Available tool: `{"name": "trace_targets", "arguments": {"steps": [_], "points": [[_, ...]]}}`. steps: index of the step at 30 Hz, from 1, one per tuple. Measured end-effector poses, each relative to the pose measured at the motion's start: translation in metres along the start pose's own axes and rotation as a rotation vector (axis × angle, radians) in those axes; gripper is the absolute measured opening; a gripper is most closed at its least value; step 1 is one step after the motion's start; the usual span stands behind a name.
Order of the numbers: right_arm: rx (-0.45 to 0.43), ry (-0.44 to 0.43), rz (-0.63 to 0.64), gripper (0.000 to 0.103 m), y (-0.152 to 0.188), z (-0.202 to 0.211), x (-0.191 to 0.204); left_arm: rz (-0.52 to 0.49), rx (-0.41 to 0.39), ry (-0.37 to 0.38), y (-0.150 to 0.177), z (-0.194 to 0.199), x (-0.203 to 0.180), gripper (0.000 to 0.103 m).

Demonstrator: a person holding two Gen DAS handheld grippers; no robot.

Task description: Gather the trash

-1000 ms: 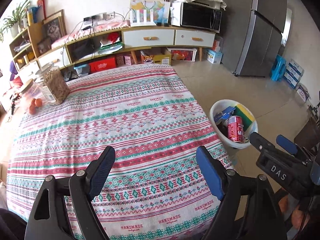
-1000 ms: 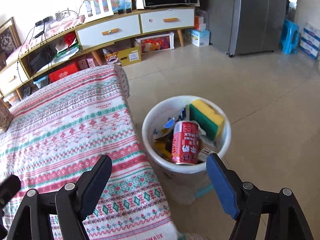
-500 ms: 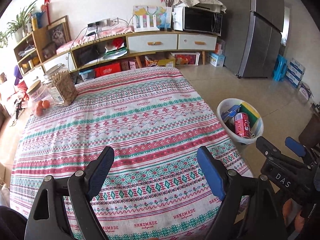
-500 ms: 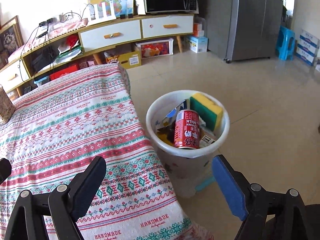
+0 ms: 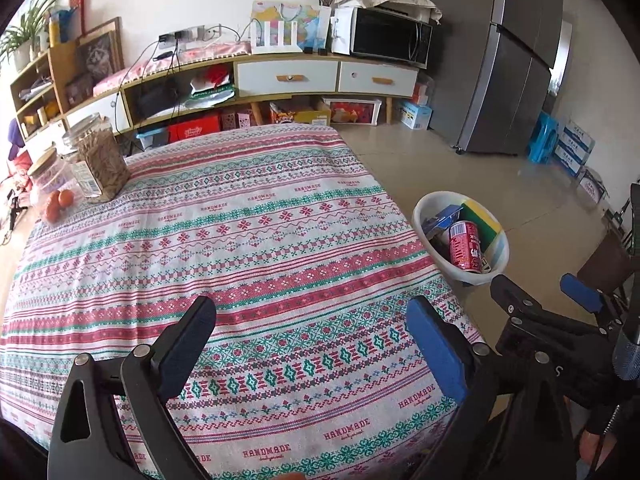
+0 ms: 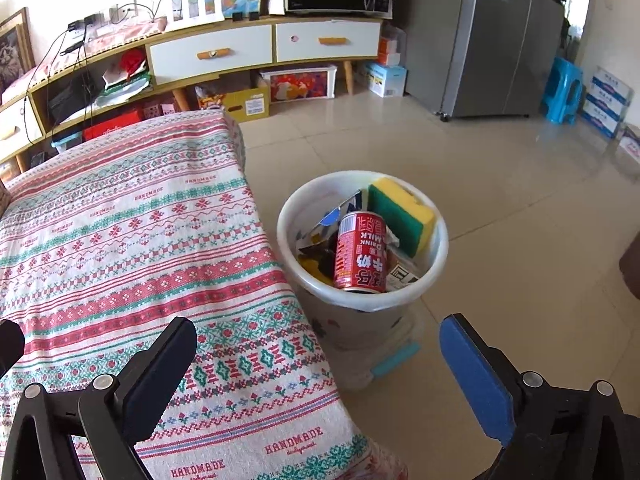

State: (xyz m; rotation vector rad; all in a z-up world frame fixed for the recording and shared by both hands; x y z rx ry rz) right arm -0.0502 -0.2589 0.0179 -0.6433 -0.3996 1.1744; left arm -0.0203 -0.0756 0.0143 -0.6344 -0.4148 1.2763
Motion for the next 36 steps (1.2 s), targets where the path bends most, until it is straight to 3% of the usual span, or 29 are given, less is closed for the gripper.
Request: {"name": "trace_targets", "arguments": {"steps": [36], "points": [[-0.02,0.03,-0.01,0.102,-0.0024,0.0055,-0.0058,-0.002,0.029,0.027,0.0036,-0.0042,-0.0047,0.103]]}}
Point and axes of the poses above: each gripper's, at about its wrist camera, not at the fingertips, and z roughly against the way its jaws point, x to its left, y to its underside, the point moved 1 cm from there along -z, roughly the way its jaws point, and after that the axes turned 2 degrees about x, right-handed, at the moved point
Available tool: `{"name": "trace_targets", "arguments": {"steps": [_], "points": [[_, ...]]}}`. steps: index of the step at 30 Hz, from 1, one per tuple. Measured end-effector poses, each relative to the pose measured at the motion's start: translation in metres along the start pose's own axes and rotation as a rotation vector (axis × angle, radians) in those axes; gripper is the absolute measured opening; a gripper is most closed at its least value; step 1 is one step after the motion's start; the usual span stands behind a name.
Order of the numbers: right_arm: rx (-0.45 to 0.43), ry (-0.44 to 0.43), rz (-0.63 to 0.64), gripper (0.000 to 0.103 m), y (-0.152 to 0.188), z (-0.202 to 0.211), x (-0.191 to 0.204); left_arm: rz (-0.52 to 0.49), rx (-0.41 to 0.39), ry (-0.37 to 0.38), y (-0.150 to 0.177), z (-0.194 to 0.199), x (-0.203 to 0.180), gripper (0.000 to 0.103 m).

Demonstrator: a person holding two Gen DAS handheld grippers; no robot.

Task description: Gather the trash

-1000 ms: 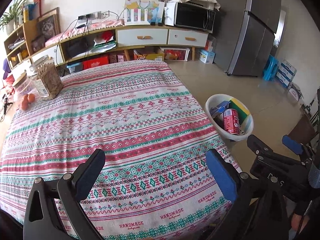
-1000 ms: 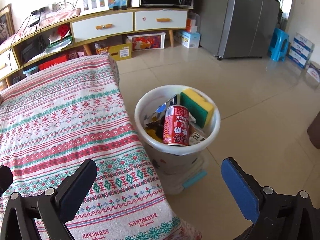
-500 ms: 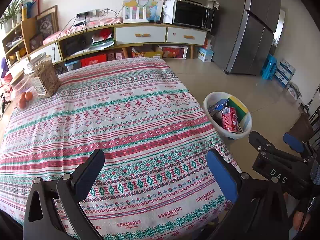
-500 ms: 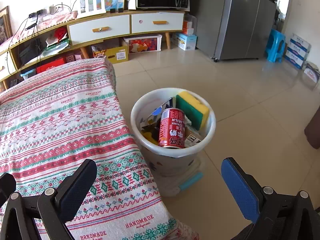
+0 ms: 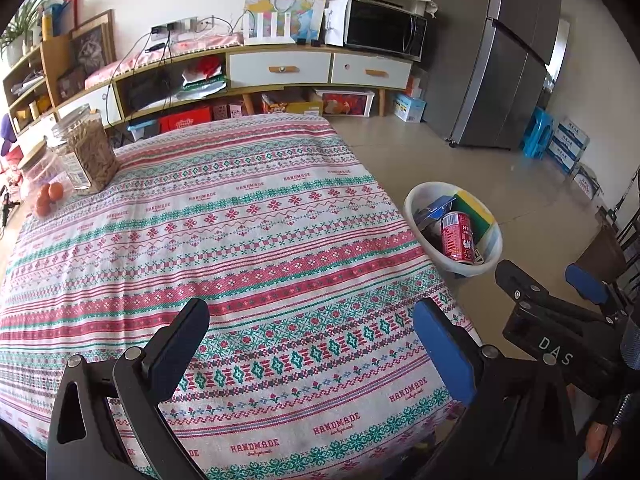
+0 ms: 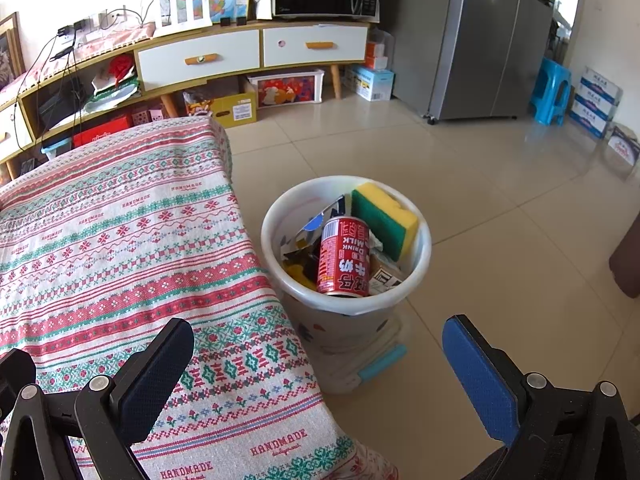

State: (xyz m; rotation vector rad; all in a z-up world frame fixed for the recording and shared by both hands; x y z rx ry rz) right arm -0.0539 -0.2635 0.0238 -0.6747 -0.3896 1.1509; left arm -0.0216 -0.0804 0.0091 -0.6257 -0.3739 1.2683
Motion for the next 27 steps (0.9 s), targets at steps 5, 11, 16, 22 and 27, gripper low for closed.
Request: {"name": "trace_targets", "arguments": {"steps": [5,11,16,22,27], "points": [[0.004,0.0,0.002,0.102,0.0005,-0.001,0.0004,0.0,0.001,0.003,0.0001,-0.0004,0.0002,0.103],[0.004,0.001,0.002,0.102,0.0006,-0.0011,0.0005,-0.003,0.004,0.007,0.001,-0.0015,-0.0002,0.103],[0.005,0.0,0.003,0.102,0.0007,-0.0012,0.0004,0.0,0.005,0.007,0.0012,-0.002,-0.0005,0.103],[0.004,0.004,0.003,0.102,0.0011,-0.0016,0.0002,0.001,0.006,0.003,0.0014,-0.0022,-0.0004,0.103],[0.004,0.006,0.004,0.102,0.001,-0.002,-0.0002,0.0,0.006,0.002,0.0014,-0.002,-0.0009,0.103]]}}
Point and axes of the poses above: each gripper's, at about its wrist camera, not at the fingertips, and z roughly against the way its jaws point, x to its left, y to its underside, the point moved 1 cm from there along -z, roughly the way its jaws point, and after that the axes turned 2 degrees about x, right-handed, at the moved point
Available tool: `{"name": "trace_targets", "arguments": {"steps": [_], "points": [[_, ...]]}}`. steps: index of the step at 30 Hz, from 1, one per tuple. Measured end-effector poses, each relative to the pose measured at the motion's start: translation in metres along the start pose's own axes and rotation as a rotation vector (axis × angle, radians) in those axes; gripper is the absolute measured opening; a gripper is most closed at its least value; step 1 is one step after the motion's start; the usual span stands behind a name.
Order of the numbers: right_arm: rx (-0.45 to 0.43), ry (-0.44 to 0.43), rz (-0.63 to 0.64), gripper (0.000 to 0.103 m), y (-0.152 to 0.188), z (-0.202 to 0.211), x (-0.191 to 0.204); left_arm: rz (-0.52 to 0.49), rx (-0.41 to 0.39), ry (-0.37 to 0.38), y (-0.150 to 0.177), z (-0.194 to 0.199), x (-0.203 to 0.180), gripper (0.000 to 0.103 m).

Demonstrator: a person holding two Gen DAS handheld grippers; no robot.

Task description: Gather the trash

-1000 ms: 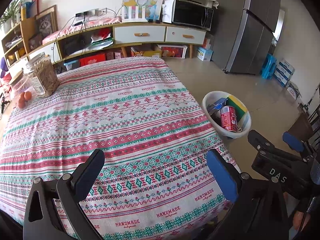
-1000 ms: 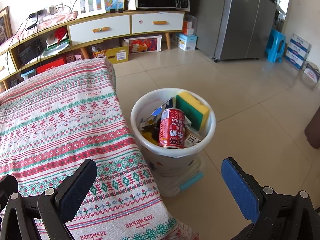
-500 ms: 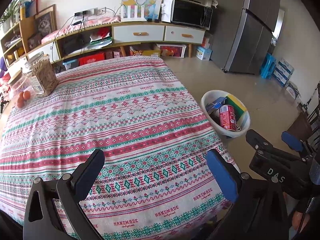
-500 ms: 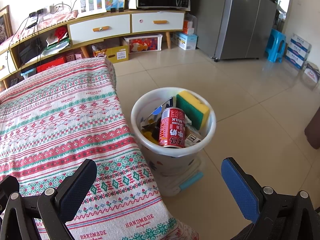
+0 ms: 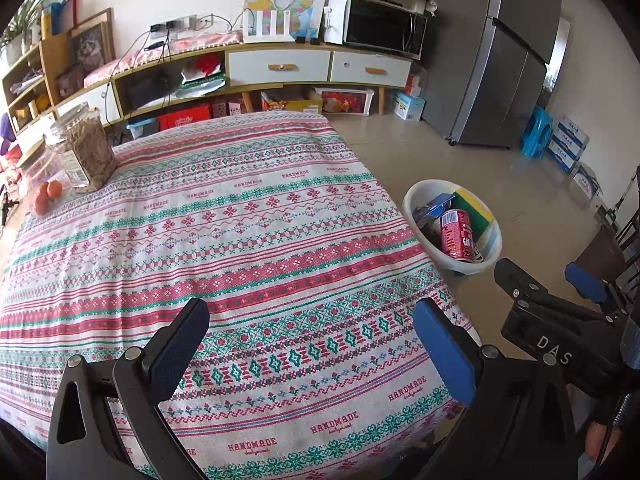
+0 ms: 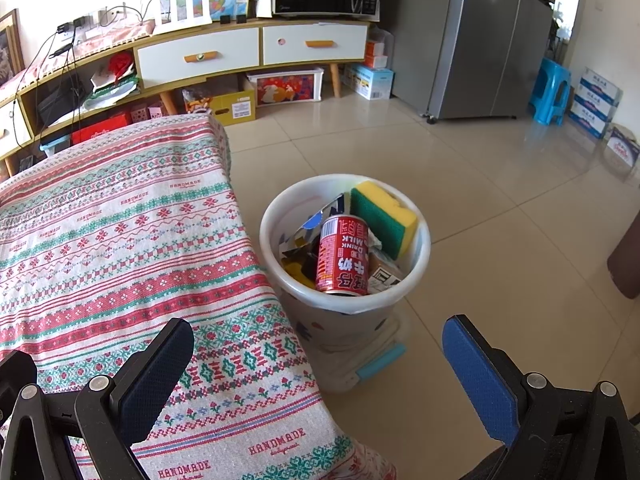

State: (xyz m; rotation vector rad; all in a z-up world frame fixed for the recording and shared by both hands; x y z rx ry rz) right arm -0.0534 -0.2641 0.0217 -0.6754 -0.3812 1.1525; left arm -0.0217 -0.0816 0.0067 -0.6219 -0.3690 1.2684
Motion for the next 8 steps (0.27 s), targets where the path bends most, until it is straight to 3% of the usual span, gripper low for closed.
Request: {"name": "trace_targets", "arguments": {"steps": [8], "points": [[-0.001,0.006,-0.001,0.102,-0.0005,-0.0001,-0.0008,0.004,-0.004,-0.002,-0.0007,0.0003,0.0024,0.103]]}}
Point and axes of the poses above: each gripper's, at about its wrist camera, not at the fingertips, and z roughly against the way its jaws point, x to its left, y to its underside, the point moved 1 cm from there along -z, roughly the way its jaws point, and after that the axes turned 2 degrees about x, right-handed, at the moved point
